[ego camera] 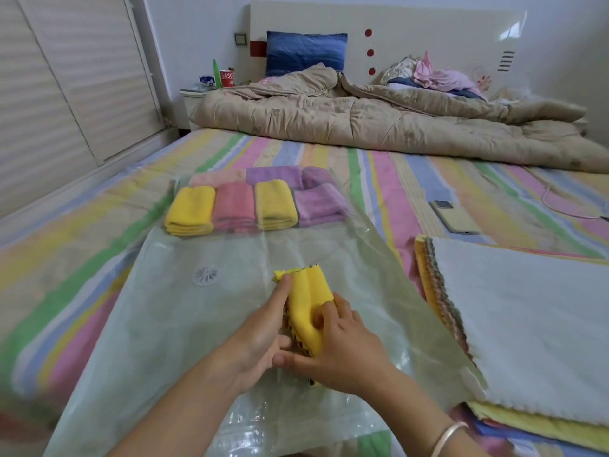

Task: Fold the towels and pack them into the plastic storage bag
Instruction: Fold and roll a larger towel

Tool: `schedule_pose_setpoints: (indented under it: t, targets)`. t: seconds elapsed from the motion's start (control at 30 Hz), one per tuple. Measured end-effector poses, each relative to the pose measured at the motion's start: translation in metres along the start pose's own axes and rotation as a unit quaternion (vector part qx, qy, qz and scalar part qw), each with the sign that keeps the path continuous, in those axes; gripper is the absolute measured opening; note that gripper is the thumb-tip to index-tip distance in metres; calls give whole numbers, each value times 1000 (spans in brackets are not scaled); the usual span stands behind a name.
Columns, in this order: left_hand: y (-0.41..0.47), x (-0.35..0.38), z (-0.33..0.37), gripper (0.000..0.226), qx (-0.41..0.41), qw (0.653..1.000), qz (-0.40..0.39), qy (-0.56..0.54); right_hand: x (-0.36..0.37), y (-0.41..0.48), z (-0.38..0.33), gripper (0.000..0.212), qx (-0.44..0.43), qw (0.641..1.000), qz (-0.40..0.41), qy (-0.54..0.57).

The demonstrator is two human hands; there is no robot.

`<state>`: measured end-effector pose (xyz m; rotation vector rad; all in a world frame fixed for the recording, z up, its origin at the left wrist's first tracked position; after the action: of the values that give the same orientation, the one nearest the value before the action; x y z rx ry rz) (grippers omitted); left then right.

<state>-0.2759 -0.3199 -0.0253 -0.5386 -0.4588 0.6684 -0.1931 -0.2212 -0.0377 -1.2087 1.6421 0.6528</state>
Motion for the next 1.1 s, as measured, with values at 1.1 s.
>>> schedule_pose_setpoints:
  t: [1.1]
  targets:
    - [-63, -18, -28, 9, 421, 649, 172, 610, -57, -102, 28, 31, -221, 927, 47, 298]
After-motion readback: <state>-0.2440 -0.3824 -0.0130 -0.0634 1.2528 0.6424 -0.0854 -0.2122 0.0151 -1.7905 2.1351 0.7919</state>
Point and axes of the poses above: each hand's wrist, its own y-axis towards the middle knuckle, its own x-axis out of the palm, z = x × y, the point moved 3 cm from there along y, towards the middle knuckle, and after that the axes turned 7 degrees about -x, right-handed, at the moved point
